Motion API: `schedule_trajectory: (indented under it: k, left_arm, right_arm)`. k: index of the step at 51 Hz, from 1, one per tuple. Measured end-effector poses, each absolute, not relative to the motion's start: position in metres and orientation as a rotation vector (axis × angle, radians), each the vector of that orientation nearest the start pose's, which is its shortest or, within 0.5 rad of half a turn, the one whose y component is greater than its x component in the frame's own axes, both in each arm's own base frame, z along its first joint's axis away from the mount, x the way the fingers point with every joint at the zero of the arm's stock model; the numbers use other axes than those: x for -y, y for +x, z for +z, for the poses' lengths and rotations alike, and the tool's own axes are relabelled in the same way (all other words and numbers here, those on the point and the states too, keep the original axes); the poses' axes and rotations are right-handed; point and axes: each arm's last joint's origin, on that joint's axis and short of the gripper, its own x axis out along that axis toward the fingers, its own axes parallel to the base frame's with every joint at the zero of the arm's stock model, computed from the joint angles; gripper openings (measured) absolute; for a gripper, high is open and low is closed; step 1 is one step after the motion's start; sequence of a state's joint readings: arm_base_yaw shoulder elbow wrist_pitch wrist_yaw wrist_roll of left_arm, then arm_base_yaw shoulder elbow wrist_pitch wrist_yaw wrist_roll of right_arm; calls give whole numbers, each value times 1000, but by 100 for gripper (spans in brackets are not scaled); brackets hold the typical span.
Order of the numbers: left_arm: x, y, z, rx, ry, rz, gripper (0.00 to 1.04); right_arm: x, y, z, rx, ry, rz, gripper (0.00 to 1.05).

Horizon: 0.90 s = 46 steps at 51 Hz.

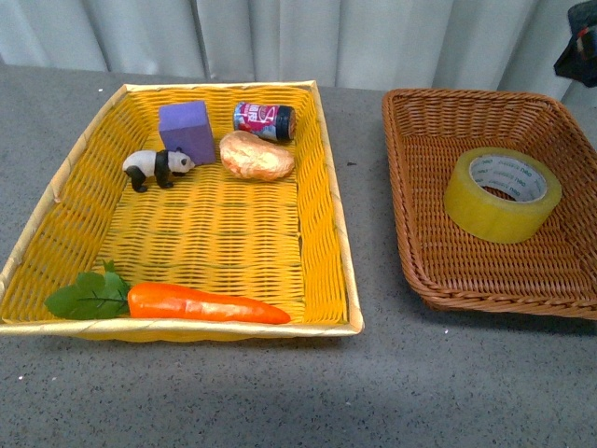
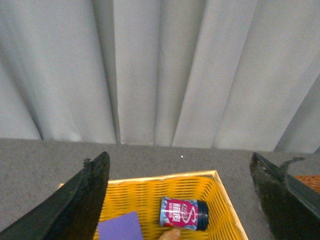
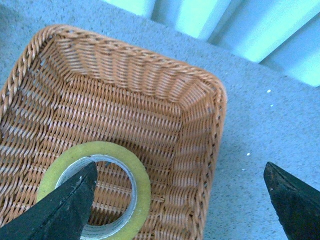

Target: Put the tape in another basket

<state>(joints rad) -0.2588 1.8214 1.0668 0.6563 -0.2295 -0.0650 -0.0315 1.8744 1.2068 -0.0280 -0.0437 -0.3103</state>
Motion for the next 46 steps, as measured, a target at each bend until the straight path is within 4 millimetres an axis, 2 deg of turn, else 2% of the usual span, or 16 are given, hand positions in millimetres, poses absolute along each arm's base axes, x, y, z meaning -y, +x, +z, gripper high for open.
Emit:
schedule_trajectory:
  k: [2, 4, 6, 8, 14, 18, 21, 28, 40, 46]
  left_arm:
    - [87, 375, 223, -34, -36, -18, 76]
    - [77, 359, 219, -2, -31, -10, 67]
    - [67, 343, 217, 13, -27, -9, 58]
    - [57, 325, 212, 17, -22, -4, 47]
    - [44, 296, 200, -1, -15, -1, 28]
    - [39, 283, 195, -9, -10, -6, 17]
    - [34, 268, 191, -10, -7, -9, 4]
    - [24, 243, 185, -10, -6, 1, 4]
    - [14, 208, 178, -5, -6, -3, 4]
    - [9, 195, 175, -10, -6, -6, 4]
  right_arm:
    - [12, 401, 194, -642, -261, 103, 94]
    - [12, 397, 190, -464, -202, 56, 85]
    - [12, 386, 181, -309, -128, 16, 76]
    - [8, 364, 171, -186, -82, -13, 66]
    - [1, 327, 176, -32, -37, -5, 46]
    - [0, 312, 183, 8, -27, -1, 35]
    - [0, 294, 184, 18, -20, -2, 23]
    - [0, 265, 172, -20, -18, -2, 0]
    - [0, 225, 160, -19, -14, -3, 1]
    - [0, 210, 161, -16, -14, -3, 1]
